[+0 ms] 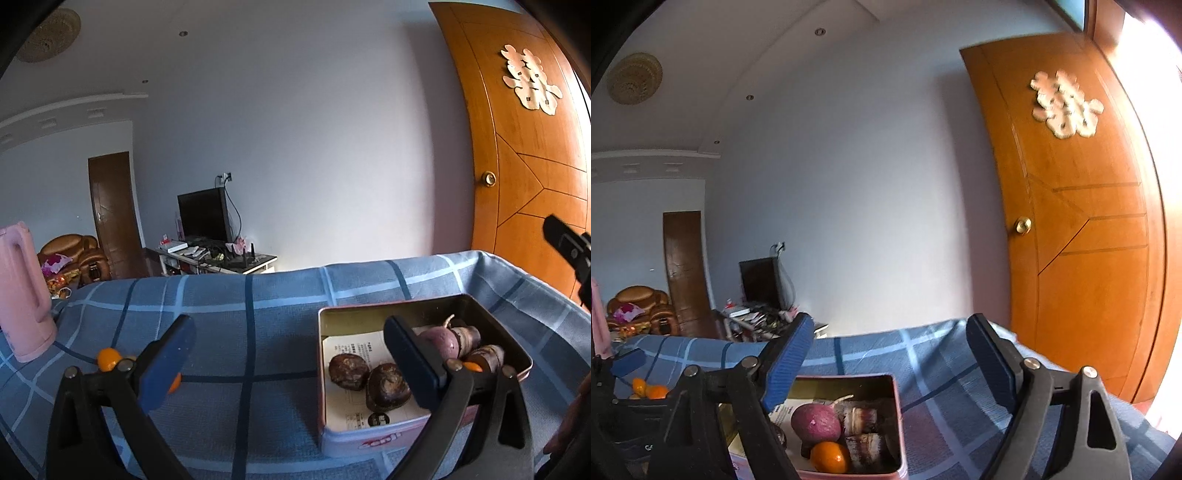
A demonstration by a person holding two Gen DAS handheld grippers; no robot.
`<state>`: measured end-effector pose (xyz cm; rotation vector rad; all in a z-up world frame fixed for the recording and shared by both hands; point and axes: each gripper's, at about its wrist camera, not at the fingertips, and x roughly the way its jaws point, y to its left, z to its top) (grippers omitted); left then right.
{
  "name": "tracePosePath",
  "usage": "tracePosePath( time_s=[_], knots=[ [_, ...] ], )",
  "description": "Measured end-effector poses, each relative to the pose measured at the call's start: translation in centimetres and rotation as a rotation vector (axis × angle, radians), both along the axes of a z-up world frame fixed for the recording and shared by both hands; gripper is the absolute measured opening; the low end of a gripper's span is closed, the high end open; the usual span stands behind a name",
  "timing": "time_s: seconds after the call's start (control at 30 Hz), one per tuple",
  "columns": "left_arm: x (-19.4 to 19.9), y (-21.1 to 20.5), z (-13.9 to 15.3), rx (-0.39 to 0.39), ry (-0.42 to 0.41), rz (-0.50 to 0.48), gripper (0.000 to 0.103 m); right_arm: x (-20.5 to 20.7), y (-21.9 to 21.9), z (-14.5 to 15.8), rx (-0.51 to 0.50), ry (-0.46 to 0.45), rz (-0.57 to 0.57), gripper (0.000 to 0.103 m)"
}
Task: Organize fruits
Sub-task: 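Withdraw both open tools from the tin back to the oranges and kiwis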
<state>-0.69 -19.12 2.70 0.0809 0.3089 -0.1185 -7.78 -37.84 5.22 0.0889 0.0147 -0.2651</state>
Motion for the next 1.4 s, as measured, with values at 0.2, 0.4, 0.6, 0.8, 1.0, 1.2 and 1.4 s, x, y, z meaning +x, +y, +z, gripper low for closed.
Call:
tracePosePath(
  time_s=[0.2,0.4,0.6,0.8,1.0,1.2,1.4],
  knots=[
    [-0.9,1.2,0.0,-0.041,-0.004,0.003,0.103,-1.6,0.9,0.1,-0.045,-0.053,-0.051,0.099],
    [-1.8,2.4,-0.1,-0.067,0.001,-0.007,0.103,-2.4,1.1,0.1,-0.056,-0.082,-0.115,0.101],
    [-2.3,3.3,-0.1,-0.06,0.013,-0.017,0.103,-2.7,1.8,0.2,-0.041,-0.063,-0.136,0.101],
    [-3.0,4.6,-0.1,-0.041,0.007,-0.018,0.103,-2.5,3.3,-0.1,0.011,-0.017,-0.112,0.101],
    [-3.3,6.4,-0.1,-0.013,-0.001,-0.015,0.103,-2.1,6.4,-0.2,-0.03,0.004,-0.072,0.101],
    [-2.8,9.2,-0.3,0.0,0.005,0.016,0.103,-1.1,9.1,-0.5,-0.026,0.054,-0.01,0.101],
    [-1.6,12.4,-0.5,-0.013,0.031,0.056,0.103,0.4,11.4,-0.9,0.005,0.101,0.049,0.101]
  ],
)
